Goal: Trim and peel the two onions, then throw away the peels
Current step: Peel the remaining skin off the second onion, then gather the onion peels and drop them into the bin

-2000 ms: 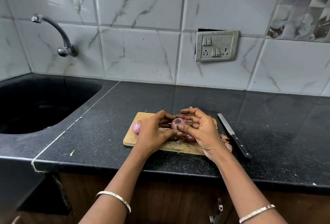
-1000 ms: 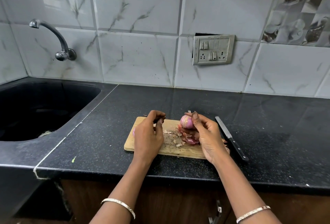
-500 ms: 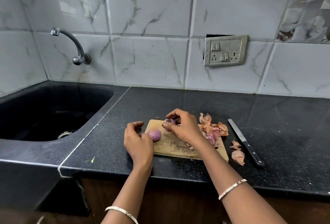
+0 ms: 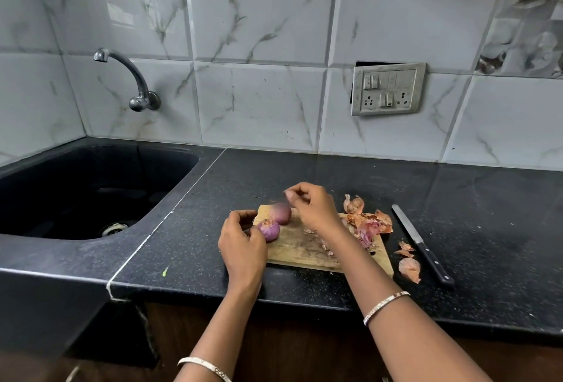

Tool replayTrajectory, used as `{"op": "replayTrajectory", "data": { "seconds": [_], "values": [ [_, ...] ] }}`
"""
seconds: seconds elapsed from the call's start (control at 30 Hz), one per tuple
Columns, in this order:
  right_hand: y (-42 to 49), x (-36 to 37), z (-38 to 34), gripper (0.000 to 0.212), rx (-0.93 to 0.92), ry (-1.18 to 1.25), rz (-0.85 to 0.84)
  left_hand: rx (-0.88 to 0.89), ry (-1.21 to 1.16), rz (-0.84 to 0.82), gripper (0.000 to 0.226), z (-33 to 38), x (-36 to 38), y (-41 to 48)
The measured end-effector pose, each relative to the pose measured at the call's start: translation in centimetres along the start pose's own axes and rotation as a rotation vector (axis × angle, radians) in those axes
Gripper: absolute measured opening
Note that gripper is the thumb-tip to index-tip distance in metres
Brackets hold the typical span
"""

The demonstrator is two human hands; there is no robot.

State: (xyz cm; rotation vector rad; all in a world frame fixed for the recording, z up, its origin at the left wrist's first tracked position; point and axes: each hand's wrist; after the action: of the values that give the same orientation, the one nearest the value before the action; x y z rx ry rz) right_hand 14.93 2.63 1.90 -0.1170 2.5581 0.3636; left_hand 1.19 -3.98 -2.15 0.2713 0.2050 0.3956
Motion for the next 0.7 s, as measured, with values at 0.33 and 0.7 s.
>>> {"op": "replayTrajectory", "data": {
  "seconds": [0.33,0.7],
  "values": [
    [-6.9,-7.8,3.0,0.016,0.061,-0.037,0.289,0.193,0.171,-0.020,0.018,1.0,-0.2,-1.5],
    [-10.2,-11.8,3.9,0.025,0.197,-0.119,0.292,0.443,0.421,-0.261,0.023,2.4,1.4,-3.5]
  ]
}}
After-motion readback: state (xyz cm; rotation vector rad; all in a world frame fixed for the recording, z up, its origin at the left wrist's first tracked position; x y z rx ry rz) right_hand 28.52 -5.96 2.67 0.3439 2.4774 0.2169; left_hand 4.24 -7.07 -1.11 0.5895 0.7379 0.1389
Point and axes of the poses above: each hand's wrist, its own y-axis towards the middle knuckle, its own x-axis out of the palm, z = x × y, and after that the axes turned 11 degrees about -z, right-handed
